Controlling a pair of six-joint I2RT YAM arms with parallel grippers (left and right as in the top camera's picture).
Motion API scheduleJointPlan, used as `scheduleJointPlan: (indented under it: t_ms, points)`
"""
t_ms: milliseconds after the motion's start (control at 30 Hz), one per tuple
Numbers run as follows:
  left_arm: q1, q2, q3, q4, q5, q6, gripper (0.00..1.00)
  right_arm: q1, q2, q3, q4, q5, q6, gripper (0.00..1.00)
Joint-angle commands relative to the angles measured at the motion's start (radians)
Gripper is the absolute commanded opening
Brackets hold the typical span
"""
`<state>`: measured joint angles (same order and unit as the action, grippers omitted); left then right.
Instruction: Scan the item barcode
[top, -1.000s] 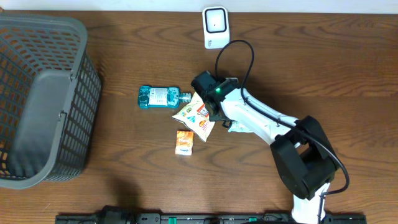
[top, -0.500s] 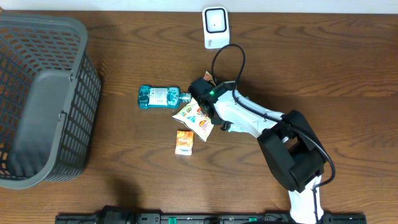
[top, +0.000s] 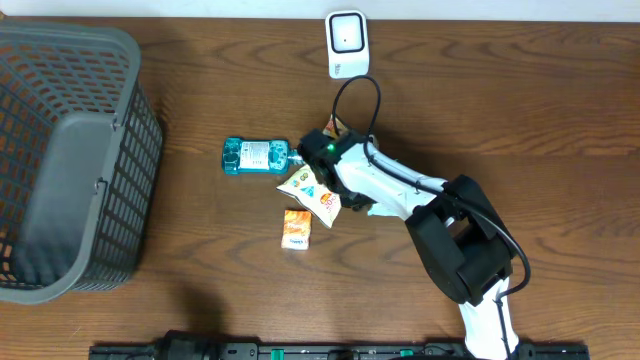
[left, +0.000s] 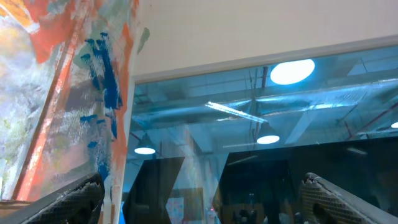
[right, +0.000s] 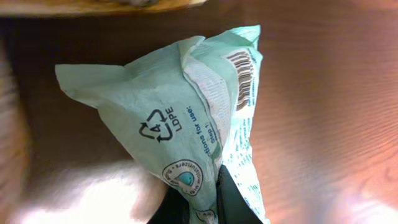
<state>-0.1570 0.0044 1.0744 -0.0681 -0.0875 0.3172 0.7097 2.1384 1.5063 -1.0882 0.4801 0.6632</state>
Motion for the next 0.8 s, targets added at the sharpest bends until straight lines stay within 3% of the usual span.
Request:
scheduleJointPlan:
  t_ms: [0,133,267,567,767]
  points:
    - [0.005,0.002,-0.005,0.005,0.002,-0.006,1.00,-0.016,-0.032,0.107,-0.058,-0.188,-0.106,0.01]
    - [0.005,0.002,-0.005,0.005,0.002,-0.006,1.00,-0.018,-0.114,0.195,-0.090,-0.413,-0.201,0.01]
    - [0.005,0.002,-0.005,0.004,0.002,-0.006,1.00,-0.023,-0.201,0.219,0.032,-0.703,-0.354,0.01]
    - [0.005,0.002,-0.005,0.004,0.002,-0.006,1.00,-0.083,-0.211,0.162,0.164,-1.138,-0.362,0.01]
    - [0.005,0.002,-0.005,0.002,0.002,-0.006,1.00,-0.085,-0.211,0.127,0.236,-1.195,-0.362,0.01]
